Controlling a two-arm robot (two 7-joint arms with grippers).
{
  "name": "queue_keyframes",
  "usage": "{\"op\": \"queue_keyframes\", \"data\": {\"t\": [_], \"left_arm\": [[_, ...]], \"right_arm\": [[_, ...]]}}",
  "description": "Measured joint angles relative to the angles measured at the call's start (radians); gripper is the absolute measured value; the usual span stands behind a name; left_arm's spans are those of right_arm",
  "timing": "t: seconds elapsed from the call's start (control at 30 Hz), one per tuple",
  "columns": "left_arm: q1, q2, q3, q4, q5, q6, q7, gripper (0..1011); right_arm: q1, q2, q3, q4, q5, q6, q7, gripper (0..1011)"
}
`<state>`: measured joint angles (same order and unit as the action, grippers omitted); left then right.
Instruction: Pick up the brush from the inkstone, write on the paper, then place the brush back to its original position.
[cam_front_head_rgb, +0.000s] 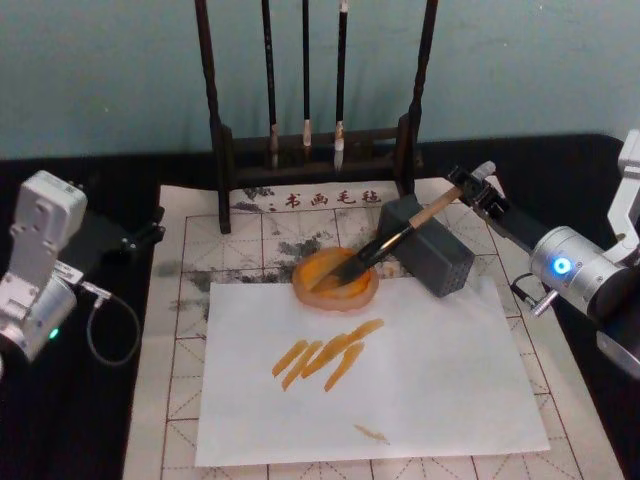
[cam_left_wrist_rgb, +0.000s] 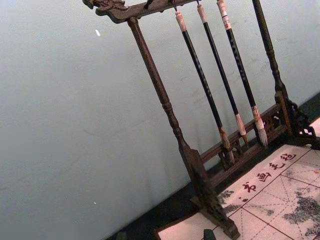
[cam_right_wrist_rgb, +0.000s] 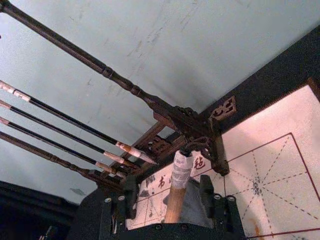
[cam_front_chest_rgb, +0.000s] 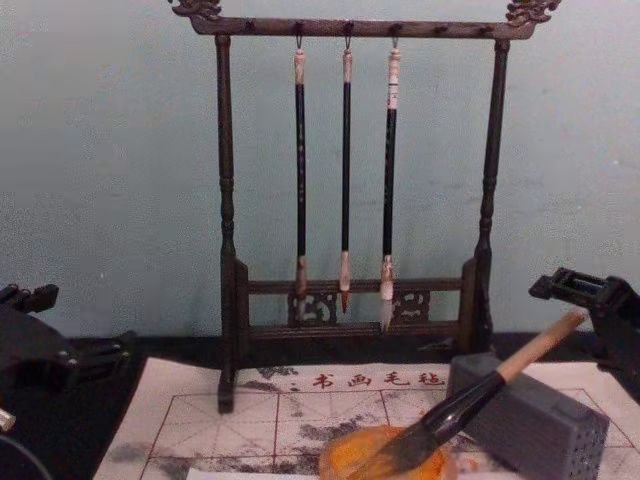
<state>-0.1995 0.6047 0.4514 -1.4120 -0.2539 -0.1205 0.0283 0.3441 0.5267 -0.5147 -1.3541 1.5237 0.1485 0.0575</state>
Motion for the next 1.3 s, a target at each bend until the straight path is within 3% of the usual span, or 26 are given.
{"op": "queue_keyframes", "data": {"t": [0.27, 0.97, 1.07, 1.3], "left_arm": [[0.000, 0.000, 0.000, 0.000, 0.000, 0.000, 0.000, 1001], [0.000, 0.000, 0.000, 0.000, 0.000, 0.000, 0.000, 1001], [0.000, 0.000, 0.000, 0.000, 0.000, 0.000, 0.000, 1001], [0.000, 0.000, 0.000, 0.000, 0.000, 0.000, 0.000, 1001]], "right_arm": [[0.000, 0.000, 0.000, 0.000, 0.000, 0.000, 0.000, 1002], [-0.007, 0.007, 0.007, -0.013, -0.003, -0.017, 0.011, 1000], [-0.013, 0.017, 0.007, -0.023, -0.024, -0.030, 0.022, 1000], [-0.048, 0.053, 0.007, -0.055, -0.131, -0.094, 0.063, 1000]]}}
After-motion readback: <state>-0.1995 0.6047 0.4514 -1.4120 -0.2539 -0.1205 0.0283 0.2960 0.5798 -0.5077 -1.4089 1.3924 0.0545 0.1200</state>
